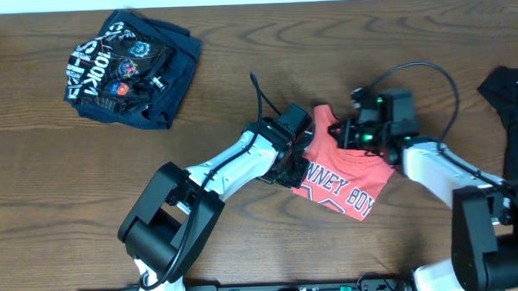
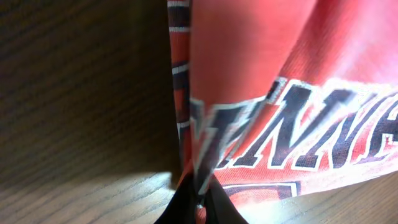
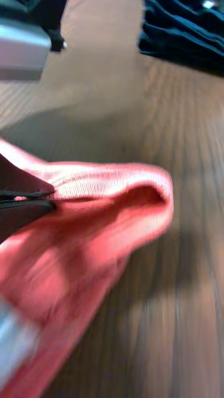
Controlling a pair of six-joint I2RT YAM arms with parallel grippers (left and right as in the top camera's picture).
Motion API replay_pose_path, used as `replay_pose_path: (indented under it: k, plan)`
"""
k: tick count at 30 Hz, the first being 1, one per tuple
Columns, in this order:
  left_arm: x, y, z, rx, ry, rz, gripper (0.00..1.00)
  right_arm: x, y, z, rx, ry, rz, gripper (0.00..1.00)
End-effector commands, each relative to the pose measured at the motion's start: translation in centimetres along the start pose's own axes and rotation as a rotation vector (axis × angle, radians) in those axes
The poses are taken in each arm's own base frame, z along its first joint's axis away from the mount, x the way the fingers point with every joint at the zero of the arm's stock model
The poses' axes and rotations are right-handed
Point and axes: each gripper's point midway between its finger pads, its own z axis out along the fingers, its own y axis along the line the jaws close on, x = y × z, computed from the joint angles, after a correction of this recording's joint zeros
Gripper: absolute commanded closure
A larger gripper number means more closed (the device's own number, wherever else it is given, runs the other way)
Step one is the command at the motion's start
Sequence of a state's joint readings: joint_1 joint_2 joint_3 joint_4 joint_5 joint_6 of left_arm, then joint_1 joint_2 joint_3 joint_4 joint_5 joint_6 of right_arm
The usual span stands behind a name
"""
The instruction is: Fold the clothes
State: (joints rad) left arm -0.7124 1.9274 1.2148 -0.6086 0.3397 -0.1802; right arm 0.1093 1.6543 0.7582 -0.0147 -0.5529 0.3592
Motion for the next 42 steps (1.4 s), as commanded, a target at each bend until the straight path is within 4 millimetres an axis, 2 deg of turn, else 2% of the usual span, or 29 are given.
replay_pose_path:
  k: [1,5,11,14,17,19,20,24,26,28,31,33,35,39,42]
  plan:
    - [0.6,0.4,-0.5,-0.016,0.007,-0.008,0.94,-4.1,-1.0,-3.7,0.037,-0.143,0.017,0.99]
    - [0.5,0.3,-0.5,-0.015,0.004,-0.007,0.94,-4.4,-2.0,-5.7,0.066,-0.161,0.060,0.99]
    - [0.7,0.4,-0.5,-0.017,0.011,-0.009,0.94,-2.3,-3.5,-5.7,0.151,-0.092,0.116,0.99]
    - [1.0,0.5,-0.5,-0.020,0.022,-0.013,0.94,-2.0,-3.8,-5.7,0.167,-0.081,0.090,0.97]
    - [1.0,0.5,-0.6,-0.020,0.025,-0.014,0.87,-2.1,-3.5,-5.8,0.155,-0.080,0.055,0.72]
    - [1.0,0.5,-0.8,-0.019,0.020,-0.014,0.83,-2.3,-3.0,-6.1,0.127,-0.085,0.019,0.62]
    - [1.0,0.5,-1.0,-0.019,0.018,-0.014,0.76,-2.5,-2.9,-6.5,0.119,-0.094,0.013,0.59]
    - [0.7,0.4,-2.3,-0.015,-0.007,-0.013,0.69,-2.8,-2.6,-8.4,0.114,-0.120,0.030,0.58]
    - [0.4,0.3,-3.2,-0.010,-0.031,-0.012,0.67,-1.9,-2.9,-9.3,0.143,-0.098,0.065,0.56]
    - [0.0,0.1,-4.1,-0.008,-0.061,-0.008,0.65,-0.3,-4.1,-10.1,0.215,-0.056,0.132,0.54]
    - [-0.9,0.5,-5.3,-0.039,-0.123,0.005,0.58,3.5,-7.9,-11.7,0.446,0.031,0.331,0.54]
    - [-1.8,1.2,-5.6,-0.086,-0.165,0.010,0.51,5.7,-9.6,-12.2,0.554,0.084,0.391,0.54]
    - [-2.9,1.5,-5.6,-0.113,-0.209,0.032,0.48,6.8,-10.0,-11.7,0.556,0.113,0.405,0.54]
    - [-5.0,1.1,-5.1,-0.099,-0.277,0.108,0.48,7.8,-9.8,-9.5,0.461,0.130,0.418,0.65]
    - [-5.9,1.2,-4.3,-0.098,-0.298,0.135,0.48,7.8,-10.0,-8.3,0.414,0.112,0.402,0.79]
